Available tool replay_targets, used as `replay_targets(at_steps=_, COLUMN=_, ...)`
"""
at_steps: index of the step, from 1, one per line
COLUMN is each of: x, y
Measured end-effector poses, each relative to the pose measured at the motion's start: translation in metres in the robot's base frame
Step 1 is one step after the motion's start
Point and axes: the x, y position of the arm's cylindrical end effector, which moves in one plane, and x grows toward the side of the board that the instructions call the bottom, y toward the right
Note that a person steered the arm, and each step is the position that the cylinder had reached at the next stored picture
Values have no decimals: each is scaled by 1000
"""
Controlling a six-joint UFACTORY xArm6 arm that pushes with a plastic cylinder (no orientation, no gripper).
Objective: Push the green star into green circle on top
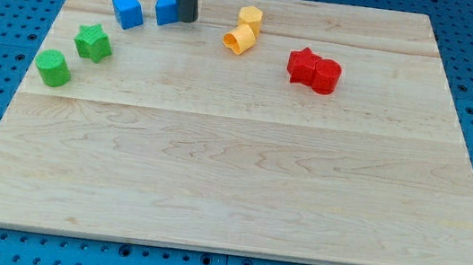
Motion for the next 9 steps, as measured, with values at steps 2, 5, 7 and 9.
replay_targets(at_steps=2, x=-2, y=-61)
replay_targets(at_steps=5, x=68, y=-50)
replay_targets(at_steps=7, x=66, y=-110)
replay_targets(at_steps=9, x=82, y=-144)
